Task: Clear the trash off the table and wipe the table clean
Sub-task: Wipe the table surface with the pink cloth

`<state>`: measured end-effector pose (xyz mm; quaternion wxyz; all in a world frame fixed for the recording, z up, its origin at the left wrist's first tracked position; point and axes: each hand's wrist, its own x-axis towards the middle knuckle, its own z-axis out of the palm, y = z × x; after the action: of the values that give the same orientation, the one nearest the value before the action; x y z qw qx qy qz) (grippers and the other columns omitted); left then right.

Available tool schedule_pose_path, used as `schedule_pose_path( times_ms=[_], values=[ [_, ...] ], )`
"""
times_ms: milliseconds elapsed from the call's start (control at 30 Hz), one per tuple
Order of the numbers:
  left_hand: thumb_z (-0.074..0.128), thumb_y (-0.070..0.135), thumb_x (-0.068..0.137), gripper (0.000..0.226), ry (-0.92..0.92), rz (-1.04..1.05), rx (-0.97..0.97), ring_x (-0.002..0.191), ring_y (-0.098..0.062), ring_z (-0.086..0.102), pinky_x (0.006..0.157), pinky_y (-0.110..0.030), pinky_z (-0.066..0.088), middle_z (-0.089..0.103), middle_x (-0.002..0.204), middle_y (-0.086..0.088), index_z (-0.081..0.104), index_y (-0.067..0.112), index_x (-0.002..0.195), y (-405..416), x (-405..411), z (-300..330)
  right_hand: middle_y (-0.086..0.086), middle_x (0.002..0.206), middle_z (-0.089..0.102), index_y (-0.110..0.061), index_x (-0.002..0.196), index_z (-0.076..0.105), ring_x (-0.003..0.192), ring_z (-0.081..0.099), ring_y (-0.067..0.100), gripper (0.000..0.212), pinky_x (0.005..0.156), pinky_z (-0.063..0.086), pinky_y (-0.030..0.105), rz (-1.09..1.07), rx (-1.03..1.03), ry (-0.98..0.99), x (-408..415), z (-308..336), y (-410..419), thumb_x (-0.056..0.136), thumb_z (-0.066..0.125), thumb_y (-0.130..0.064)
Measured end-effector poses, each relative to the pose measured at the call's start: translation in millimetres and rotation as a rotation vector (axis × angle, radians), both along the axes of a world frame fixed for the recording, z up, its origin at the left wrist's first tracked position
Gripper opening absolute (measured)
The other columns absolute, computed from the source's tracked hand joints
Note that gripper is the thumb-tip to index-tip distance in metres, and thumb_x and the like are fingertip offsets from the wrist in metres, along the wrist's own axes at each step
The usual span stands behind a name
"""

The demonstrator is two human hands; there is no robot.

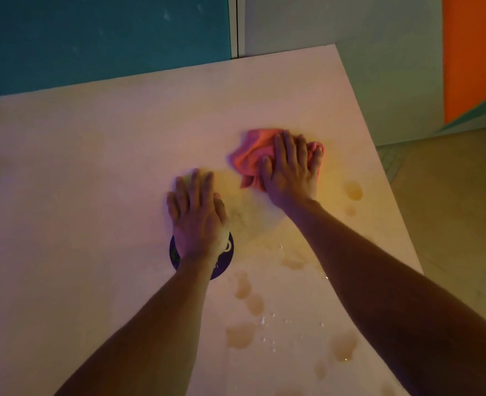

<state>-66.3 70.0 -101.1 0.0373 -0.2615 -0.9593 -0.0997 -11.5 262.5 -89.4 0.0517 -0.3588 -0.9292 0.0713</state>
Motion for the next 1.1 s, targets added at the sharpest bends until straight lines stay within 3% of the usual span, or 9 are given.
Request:
schedule_pose_path(
  times_ms=[233, 633, 867, 1100],
  values=[
    [0.039, 0.029, 0.1, 0.05, -0.012, 0.012, 0.016, 0.148, -0.034, 0.027, 0.119, -0.052, 0.021, 0.034, 0.159, 0.0, 0.04, 0.026, 0.15, -2.2, -1.9, 0.3, 0.007, 0.156, 0.04, -0.014, 0.15, 0.041, 0.145, 0.031, 0.035, 0.06, 0.119, 0.012, 0.061, 0.025, 0.019, 0.033, 8.8, -6.4, -7.5, 0.102, 0.028, -0.048],
    [0.033, 0.033, 0.102, 0.05, -0.086, -0.008, 0.016, 0.149, -0.035, 0.022, 0.12, -0.053, 0.017, 0.031, 0.161, 0.0, 0.038, 0.026, 0.151, -1.1, 1.5, 9.0, 0.005, 0.16, 0.033, -0.015, 0.153, 0.036, 0.148, 0.028, 0.031, 0.06, 0.12, 0.013, 0.058, -0.122, 0.025, -0.039, 176.4, 3.1, -76.4, 0.102, 0.034, -0.047],
    [0.03, 0.053, 0.102, 0.062, -0.204, 0.065, -0.026, 0.152, -0.034, 0.01, 0.122, -0.056, 0.006, 0.016, 0.166, -0.001, 0.026, 0.022, 0.156, 14.4, 10.9, 9.2, 0.007, 0.158, 0.035, -0.015, 0.153, 0.035, 0.147, 0.028, 0.033, 0.061, 0.12, 0.01, 0.058, -0.187, 0.013, -0.031, 163.3, 0.1, -17.6, 0.102, 0.035, -0.048],
    [0.024, 0.057, 0.099, 0.067, -0.114, 0.108, -0.067, 0.151, -0.035, 0.018, 0.12, -0.058, 0.012, 0.021, 0.165, -0.006, 0.028, 0.02, 0.155, 21.0, 15.8, 6.2, 0.007, 0.156, 0.038, -0.013, 0.151, 0.037, 0.146, 0.03, 0.034, 0.06, 0.119, 0.012, 0.06, -0.087, 0.067, 0.005, 119.0, -4.0, 66.1, 0.102, 0.033, -0.048]
  ],
)
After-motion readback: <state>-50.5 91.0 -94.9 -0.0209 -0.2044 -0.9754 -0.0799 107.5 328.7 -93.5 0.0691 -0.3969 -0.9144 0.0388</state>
